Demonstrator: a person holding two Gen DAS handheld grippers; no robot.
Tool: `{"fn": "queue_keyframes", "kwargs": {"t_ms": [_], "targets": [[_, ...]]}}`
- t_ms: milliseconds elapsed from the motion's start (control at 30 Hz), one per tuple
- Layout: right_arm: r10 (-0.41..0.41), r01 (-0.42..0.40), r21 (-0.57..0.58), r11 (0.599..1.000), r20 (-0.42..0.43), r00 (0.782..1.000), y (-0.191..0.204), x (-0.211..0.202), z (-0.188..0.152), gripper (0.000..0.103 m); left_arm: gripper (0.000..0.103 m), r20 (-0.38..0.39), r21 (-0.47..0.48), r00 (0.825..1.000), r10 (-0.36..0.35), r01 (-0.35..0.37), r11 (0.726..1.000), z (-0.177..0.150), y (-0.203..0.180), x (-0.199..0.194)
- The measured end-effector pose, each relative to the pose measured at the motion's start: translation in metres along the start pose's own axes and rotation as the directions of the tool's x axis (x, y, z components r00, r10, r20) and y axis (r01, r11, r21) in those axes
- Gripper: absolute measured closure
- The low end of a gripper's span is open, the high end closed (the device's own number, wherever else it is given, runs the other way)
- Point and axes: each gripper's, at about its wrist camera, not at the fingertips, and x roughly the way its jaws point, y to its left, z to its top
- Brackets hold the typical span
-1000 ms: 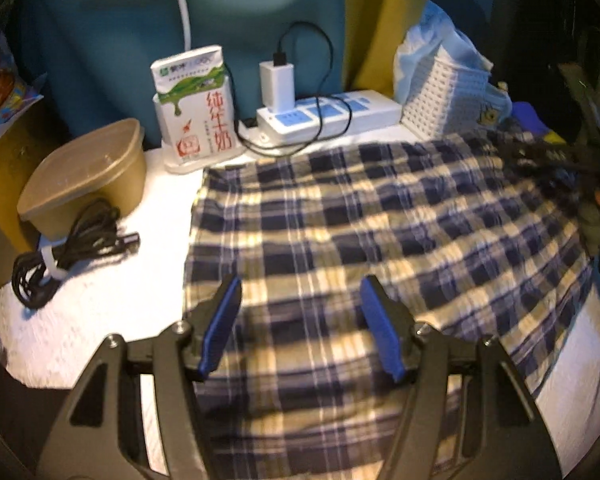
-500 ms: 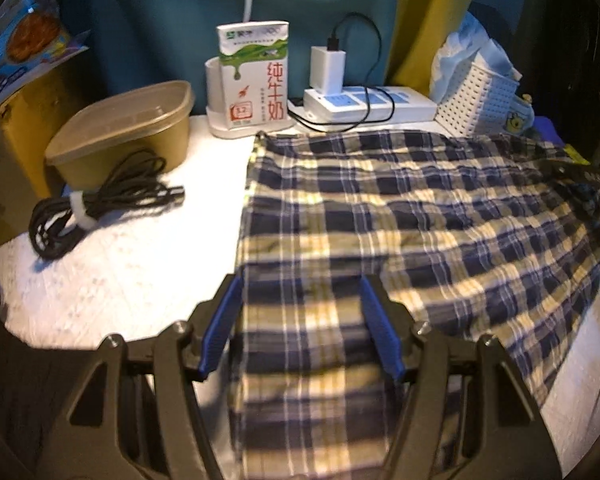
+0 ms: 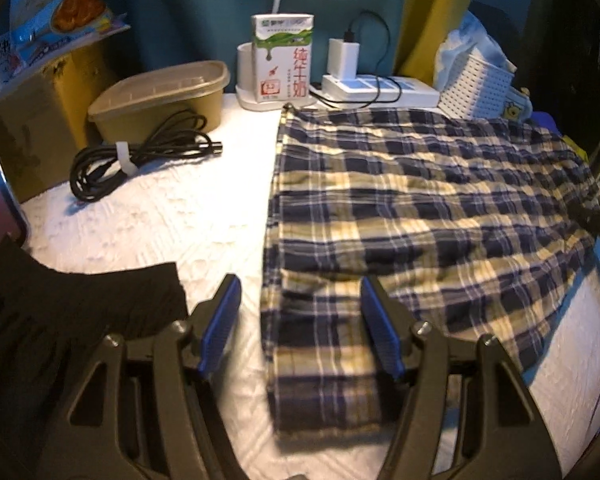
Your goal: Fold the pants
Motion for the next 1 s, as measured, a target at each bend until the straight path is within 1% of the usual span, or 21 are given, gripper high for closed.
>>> {"fn": "queue_keyframes", "kwargs": {"t_ms": [100, 200, 267, 333, 400, 433, 500, 533, 567, 633, 667, 733, 867, 1000], "targets": [[0.007, -0.008, 0.02, 1.0, 0.037, 0.999, -0.007, -0.024, -0.008, 0.095, 0.04, 0.026, 0.027, 1.0, -0.01, 0.009, 1.0, -0.003, -0.011, -0.013], [0.011, -0.012, 0.034, 0.999, 0.05, 0.999, -0.011, -0.042, -0.022, 0.089, 0.04, 0.058, 0.061, 0.997, -0.049, 0.045, 0.997, -0.002, -0.03, -0.025], [0.011, -0.015, 0.066, 0.998, 0.053, 0.999, -0.016, -0.052, -0.032, 0.082, 0.04, 0.078, 0.096, 0.994, -0.081, 0.073, 0.993, -0.002, -0.047, -0.032], [0.008, -0.014, 0.105, 0.994, 0.06, 0.998, -0.023, -0.061, -0.04, 0.068, 0.04, 0.099, 0.137, 0.989, -0.114, 0.1, 0.985, -0.003, -0.065, -0.037], [0.003, -0.012, 0.143, 0.99, 0.065, 0.998, -0.032, -0.07, -0.051, 0.061, 0.04, 0.106, 0.173, 0.987, -0.122, 0.102, 0.98, -0.005, -0.08, -0.038], [0.0, -0.01, 0.157, 0.988, 0.065, 0.998, -0.036, -0.073, -0.056, 0.053, 0.04, 0.108, 0.189, 0.986, -0.126, 0.104, 0.976, -0.006, -0.088, -0.037], [-0.008, -0.002, 0.179, 0.984, 0.055, 0.998, -0.041, -0.075, -0.065, 0.043, 0.04, 0.109, 0.198, 0.984, -0.138, 0.115, 0.974, -0.008, -0.097, -0.036], [-0.008, 0.0, 0.187, 0.982, 0.044, 0.999, -0.042, -0.074, -0.07, 0.042, 0.04, 0.109, 0.192, 0.983, -0.147, 0.125, 0.973, -0.01, -0.1, -0.035], [0.004, -0.009, 0.194, 0.981, 0.03, 1.0, -0.044, -0.071, -0.074, 0.041, 0.04, 0.108, 0.182, 0.982, -0.154, 0.133, 0.974, -0.011, -0.101, -0.033], [0.054, -0.056, 0.23, 0.972, 0.016, 0.998, -0.049, -0.066, -0.082, 0.036, 0.04, 0.104, 0.16, 0.981, -0.161, 0.143, 0.977, -0.015, -0.1, -0.033], [0.071, -0.073, 0.247, 0.966, 0.016, 0.997, -0.051, -0.064, -0.083, 0.035, 0.04, 0.104, 0.15, 0.981, -0.162, 0.146, 0.978, -0.016, -0.098, -0.033], [0.095, -0.101, 0.261, 0.96, 0.036, 0.995, -0.053, -0.062, -0.08, 0.027, 0.04, 0.104, 0.132, 0.982, -0.16, 0.146, 0.981, -0.018, -0.093, -0.035], [0.127, -0.138, 0.316, 0.939, 0.056, 0.99, -0.061, -0.052, -0.066, 0.025, 0.04, 0.115, 0.112, 0.983, -0.141, 0.128, 0.985, -0.019, -0.08, -0.039], [0.117, -0.138, 0.373, 0.918, 0.078, 0.99, -0.07, -0.038, -0.047, 0.025, 0.04, 0.133, 0.073, 0.985, -0.108, 0.099, 0.992, -0.016, -0.062, -0.04]]}}
